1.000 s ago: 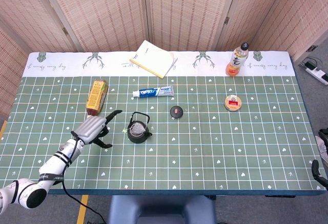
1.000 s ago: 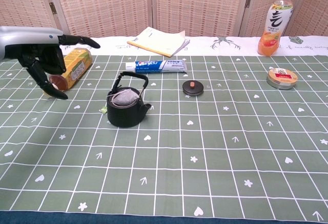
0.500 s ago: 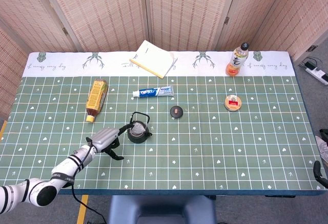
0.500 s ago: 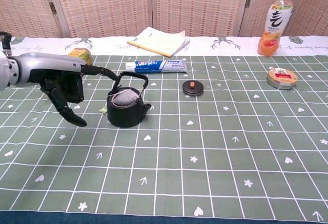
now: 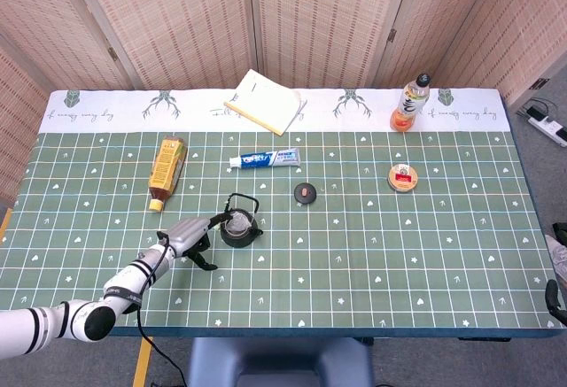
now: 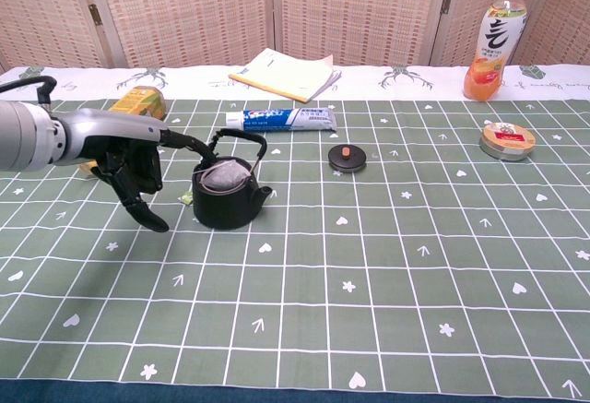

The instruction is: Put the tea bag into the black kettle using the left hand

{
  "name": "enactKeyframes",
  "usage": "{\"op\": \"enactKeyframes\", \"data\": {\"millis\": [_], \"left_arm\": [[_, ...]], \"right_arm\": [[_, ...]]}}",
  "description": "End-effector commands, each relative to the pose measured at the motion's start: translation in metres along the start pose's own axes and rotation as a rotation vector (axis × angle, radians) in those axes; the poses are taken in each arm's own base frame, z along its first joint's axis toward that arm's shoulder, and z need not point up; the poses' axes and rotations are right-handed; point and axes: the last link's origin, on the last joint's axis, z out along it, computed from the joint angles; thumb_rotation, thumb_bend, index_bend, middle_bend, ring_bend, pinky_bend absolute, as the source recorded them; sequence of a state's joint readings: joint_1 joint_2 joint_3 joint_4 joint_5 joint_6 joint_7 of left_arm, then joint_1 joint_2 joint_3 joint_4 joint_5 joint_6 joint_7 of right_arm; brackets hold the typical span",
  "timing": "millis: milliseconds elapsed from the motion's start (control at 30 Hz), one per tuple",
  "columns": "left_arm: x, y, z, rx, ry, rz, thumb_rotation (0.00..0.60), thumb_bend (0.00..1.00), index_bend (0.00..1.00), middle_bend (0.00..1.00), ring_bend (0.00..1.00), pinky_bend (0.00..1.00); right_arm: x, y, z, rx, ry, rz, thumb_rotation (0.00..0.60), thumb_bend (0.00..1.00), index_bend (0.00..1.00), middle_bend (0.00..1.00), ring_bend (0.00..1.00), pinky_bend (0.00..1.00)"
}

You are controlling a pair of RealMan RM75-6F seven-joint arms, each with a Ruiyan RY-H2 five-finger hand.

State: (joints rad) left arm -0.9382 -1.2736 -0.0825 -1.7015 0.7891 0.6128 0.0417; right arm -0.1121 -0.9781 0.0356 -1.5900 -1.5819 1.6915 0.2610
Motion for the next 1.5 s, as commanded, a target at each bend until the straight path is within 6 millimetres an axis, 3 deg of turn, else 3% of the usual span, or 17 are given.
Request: {"op": "enactKeyframes", "data": {"millis": [33, 867, 1100, 1500], "left_arm": [[-0.002, 0.001, 0.002, -0.004, -0.005, -0.001, 0.540, 0.13, 0.09, 1.00, 1.00, 1.00], [-0.019, 0.003, 0.019, -0.034, -0.054, -0.025, 0.565, 0.13, 0.11, 1.00, 1.00, 1.00], [-0.027, -0.005, 0.030, -0.026, -0.078, -0.037, 0.568, 0.13, 0.12, 1.00, 1.00, 1.00], [-0.024, -0.008, 0.034, -0.037, -0.069, -0.033, 0.581, 0.13, 0.13, 1.00, 1.00, 1.00]], "right_arm": [[0.001, 0.000, 0.000, 0.000, 0.003, 0.002, 0.600, 0.61, 0.00, 0.00, 0.00, 0.00], [0.005, 0.003, -0.001, -0.001, 0.020, 0.008, 0.600, 0.61, 0.00, 0.00, 0.00, 0.00], [0.007, 0.004, -0.003, -0.004, 0.028, 0.016, 0.600, 0.61, 0.00, 0.00, 0.00, 0.00], [0.008, 0.005, -0.003, -0.007, 0.028, 0.018, 0.600, 0.61, 0.00, 0.00, 0.00, 0.00]]}}
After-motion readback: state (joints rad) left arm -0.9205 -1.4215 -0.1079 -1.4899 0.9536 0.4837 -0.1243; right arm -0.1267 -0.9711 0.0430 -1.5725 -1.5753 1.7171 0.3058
